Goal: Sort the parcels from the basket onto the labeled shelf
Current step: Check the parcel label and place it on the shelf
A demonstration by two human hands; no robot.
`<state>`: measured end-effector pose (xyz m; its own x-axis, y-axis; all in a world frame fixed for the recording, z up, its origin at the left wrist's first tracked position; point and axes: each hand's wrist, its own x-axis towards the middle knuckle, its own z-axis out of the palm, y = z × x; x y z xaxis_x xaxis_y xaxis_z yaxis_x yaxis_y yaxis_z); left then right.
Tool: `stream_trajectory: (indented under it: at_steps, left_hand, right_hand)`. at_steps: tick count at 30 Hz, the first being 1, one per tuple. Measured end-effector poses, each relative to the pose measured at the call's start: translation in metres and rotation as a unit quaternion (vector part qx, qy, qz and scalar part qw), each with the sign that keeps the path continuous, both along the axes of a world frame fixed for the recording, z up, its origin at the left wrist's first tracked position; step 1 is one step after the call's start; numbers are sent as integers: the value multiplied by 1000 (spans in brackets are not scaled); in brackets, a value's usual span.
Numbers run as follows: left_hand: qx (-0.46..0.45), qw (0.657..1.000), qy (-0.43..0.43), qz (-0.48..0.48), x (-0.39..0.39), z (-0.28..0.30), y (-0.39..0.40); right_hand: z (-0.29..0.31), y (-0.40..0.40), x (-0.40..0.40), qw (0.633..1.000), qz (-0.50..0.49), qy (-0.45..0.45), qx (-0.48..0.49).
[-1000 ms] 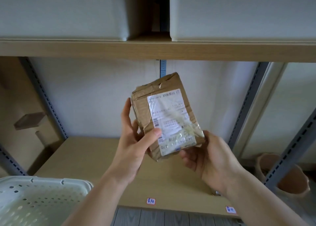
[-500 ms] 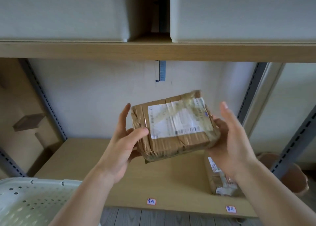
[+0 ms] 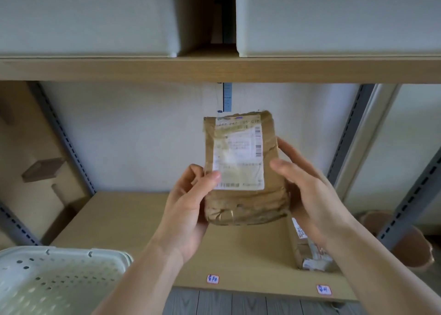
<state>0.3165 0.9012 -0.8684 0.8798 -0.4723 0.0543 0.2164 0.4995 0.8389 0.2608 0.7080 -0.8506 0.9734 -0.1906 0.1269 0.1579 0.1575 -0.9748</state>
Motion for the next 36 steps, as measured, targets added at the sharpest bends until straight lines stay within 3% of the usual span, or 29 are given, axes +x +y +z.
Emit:
stream_trajectory:
  at_steps: [3,9,25,36]
  left_hand:
    - [26,994,-93,48,8,-5,2]
    - [32,972,-231,29,18,-3,18]
    - [-9,971,-237,29,20,-2,20]
    - [40,971,-229,61,7,10,18]
  right_hand:
    - [-1,-4,-2,999,1,-48,-5]
    - [-2,-12,-6,989,39,-145,-15]
    - [-1,-9,-6,985,44,-164,-24]
    - [0,-12,-9,987,37,-155,-19]
